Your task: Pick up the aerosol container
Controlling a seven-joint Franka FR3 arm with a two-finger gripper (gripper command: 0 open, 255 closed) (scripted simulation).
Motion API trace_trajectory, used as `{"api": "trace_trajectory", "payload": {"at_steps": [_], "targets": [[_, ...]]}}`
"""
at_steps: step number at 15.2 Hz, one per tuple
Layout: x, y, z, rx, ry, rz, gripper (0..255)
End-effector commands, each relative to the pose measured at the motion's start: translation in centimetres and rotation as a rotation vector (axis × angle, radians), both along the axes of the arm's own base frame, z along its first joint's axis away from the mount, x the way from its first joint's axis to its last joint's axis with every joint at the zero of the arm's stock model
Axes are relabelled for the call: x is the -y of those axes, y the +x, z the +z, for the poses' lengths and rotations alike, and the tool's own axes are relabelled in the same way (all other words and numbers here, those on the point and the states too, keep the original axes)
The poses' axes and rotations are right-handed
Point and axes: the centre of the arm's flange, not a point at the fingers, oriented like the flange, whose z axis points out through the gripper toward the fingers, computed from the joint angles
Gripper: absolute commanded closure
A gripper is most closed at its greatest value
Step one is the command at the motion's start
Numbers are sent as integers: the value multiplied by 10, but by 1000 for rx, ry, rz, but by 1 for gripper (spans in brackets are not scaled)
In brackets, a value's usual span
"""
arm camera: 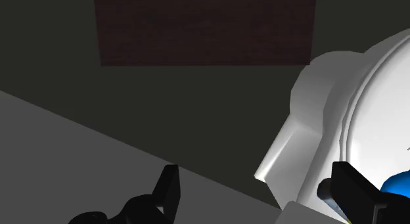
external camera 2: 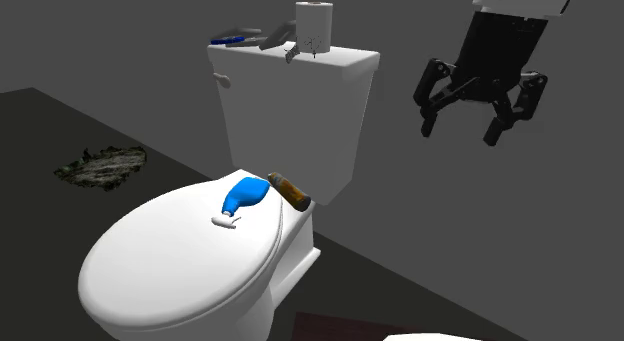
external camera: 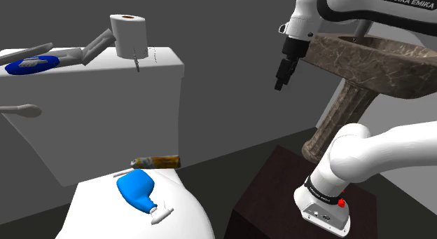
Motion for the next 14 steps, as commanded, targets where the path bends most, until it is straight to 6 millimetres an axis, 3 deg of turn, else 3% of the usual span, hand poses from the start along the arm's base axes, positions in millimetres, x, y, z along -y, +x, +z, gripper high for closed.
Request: {"api": "trace_trajectory", "payload": {"at_steps": [1,14], "targets": [[0,0,0,0,0,0,0],[-105,109,-91,27,-78,178,0]]}}
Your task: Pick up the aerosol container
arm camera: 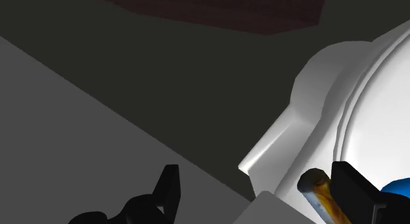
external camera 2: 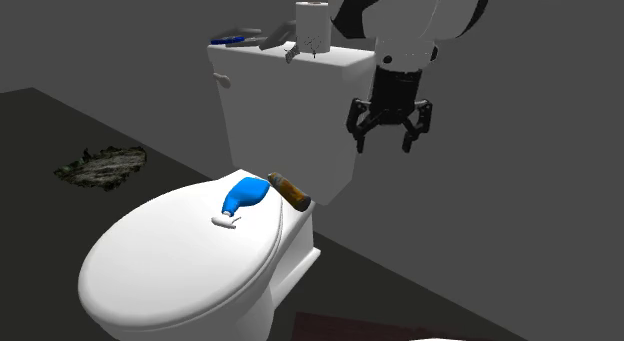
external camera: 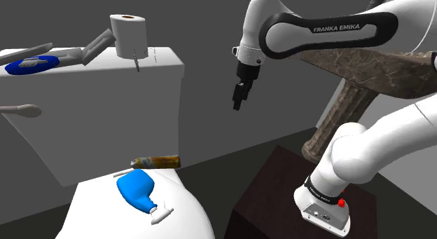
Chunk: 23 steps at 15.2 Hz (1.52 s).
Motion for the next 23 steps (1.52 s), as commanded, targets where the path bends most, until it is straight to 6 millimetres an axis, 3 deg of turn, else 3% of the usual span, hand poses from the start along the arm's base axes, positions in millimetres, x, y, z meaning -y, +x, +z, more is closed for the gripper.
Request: {"api": "trace_trajectory", "payload": {"at_steps": [1,12,23], "targets": [[-13,15,-14,6,-12,28,0],[-111,92,-96,29,-78,179,0],[-214,157,-183,52,-144,331,0]]}}
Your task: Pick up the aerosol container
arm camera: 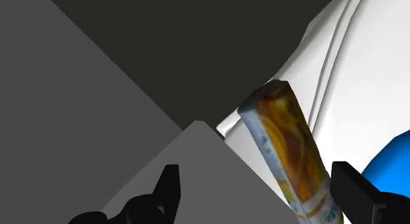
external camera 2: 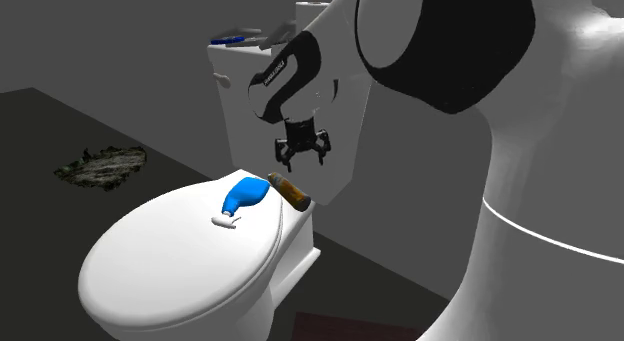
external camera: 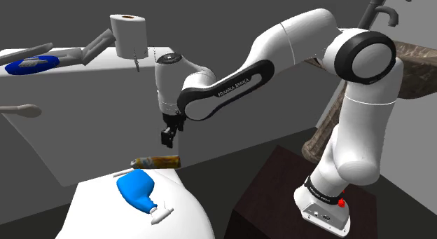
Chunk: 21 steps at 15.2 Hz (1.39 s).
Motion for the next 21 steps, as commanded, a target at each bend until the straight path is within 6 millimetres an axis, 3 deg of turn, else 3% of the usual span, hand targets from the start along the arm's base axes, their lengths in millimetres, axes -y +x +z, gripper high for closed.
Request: {"api": "trace_trajectory", "payload": {"at_steps": [1,7,15,17,18,21], "targets": [[-19,12,-31,-32,-30,183,0],[-76,41,-81,-21,-68,265,0],[-78,42,-123,-21,-70,267,0],[-78,42,-123,-21,-70,267,0],[-77,40,-124,-21,-70,267,255],[-73,39,-123,-21,-70,267,255]]}}
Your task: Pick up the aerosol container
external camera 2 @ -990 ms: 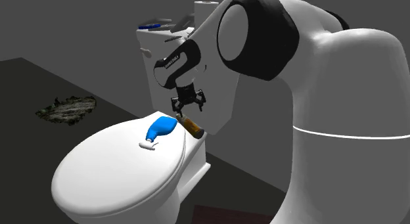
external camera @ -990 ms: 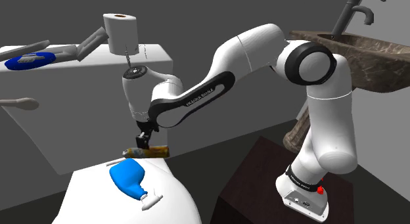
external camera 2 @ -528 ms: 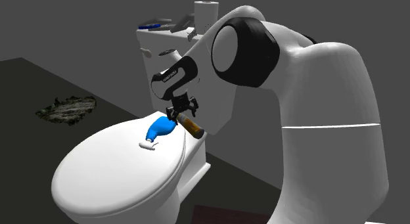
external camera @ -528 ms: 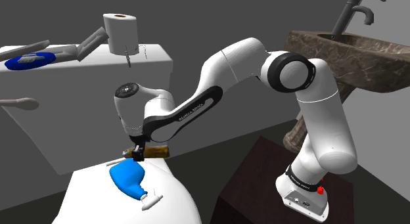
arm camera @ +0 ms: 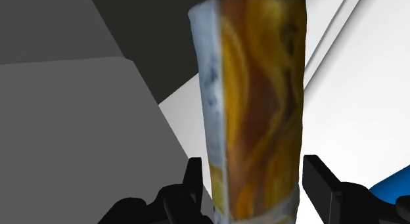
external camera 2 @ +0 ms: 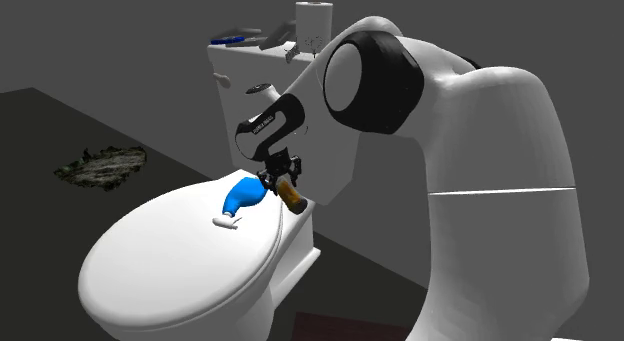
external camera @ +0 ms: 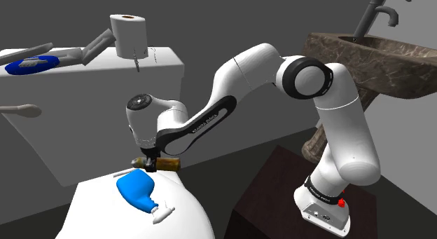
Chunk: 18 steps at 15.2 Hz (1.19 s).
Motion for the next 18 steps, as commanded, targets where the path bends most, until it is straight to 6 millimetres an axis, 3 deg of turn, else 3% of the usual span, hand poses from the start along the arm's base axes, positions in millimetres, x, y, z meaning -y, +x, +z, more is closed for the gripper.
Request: {"api": "trace_trajectory", "payload": {"at_steps": [1,6,18], "targets": [[9,2,-10,-13,-12,-12,255],[4,5,-8,-12,-11,-12,255],[4,5,55,-12,-11,-12,255]]}}
